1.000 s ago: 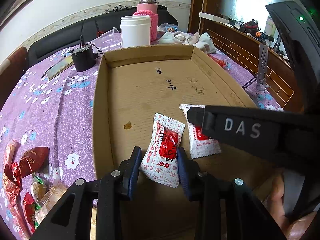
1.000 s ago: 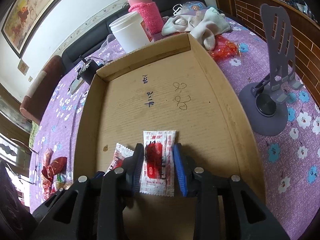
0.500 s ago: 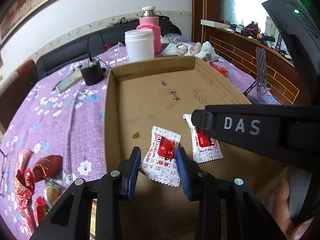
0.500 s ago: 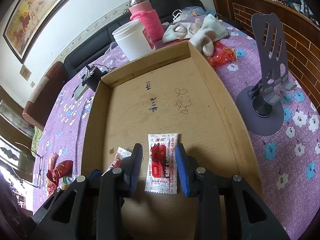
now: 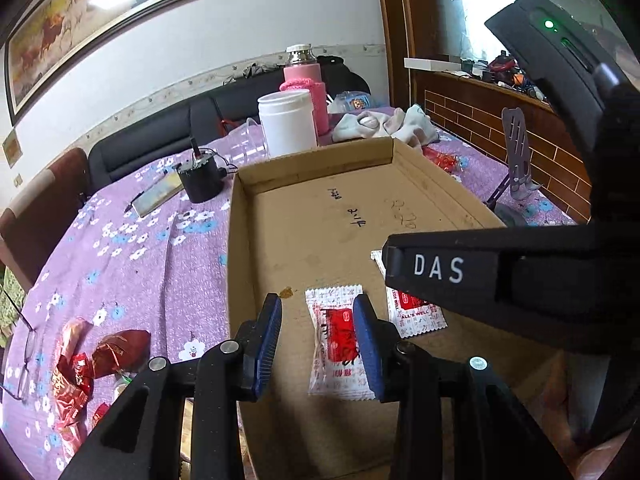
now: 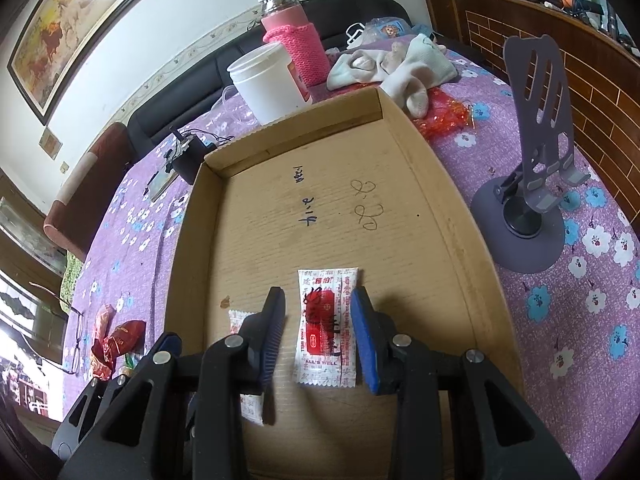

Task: Organize snacks
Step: 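Open both grippers to release the candy packets into the tray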

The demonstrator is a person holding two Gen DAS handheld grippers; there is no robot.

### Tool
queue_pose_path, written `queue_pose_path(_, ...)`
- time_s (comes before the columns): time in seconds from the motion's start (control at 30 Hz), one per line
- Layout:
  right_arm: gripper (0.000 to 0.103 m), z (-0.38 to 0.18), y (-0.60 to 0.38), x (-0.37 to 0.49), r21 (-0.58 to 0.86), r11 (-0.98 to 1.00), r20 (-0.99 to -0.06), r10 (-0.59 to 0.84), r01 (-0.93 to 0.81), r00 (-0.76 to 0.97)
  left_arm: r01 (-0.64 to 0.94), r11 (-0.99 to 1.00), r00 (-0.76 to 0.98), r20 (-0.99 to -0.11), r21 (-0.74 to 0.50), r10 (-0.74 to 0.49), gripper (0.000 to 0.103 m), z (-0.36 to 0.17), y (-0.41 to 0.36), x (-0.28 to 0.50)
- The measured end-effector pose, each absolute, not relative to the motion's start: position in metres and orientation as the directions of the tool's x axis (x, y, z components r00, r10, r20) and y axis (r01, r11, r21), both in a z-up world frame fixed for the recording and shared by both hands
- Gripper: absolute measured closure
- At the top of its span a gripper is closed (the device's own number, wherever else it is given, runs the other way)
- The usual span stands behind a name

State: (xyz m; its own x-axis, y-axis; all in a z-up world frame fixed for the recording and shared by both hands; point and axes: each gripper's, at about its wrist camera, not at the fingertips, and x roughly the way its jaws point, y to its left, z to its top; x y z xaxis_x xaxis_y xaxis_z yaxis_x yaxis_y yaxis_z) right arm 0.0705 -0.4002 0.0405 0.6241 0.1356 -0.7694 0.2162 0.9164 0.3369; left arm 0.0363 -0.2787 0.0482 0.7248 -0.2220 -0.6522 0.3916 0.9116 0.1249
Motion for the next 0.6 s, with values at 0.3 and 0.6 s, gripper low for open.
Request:
queue_pose_path(0.3,0.071,0.0416,-0.3993,0.0694,0.337,0.917,-0.768,0.137,0.213,0.626,0.383,0.914,0.738,-0.640,0.135,-0.215,0.056,0.0493,-0.2784,0.0336)
queue_pose_path(0.6,0.071,0.0435,-0.3999,0.0686,0.340,0.915,-0.765,0.135,0.217,0.630,0.374,0.918,0.742,-0.637,0.133,-0.210,0.056,0.0495,-0.2775,0.0341)
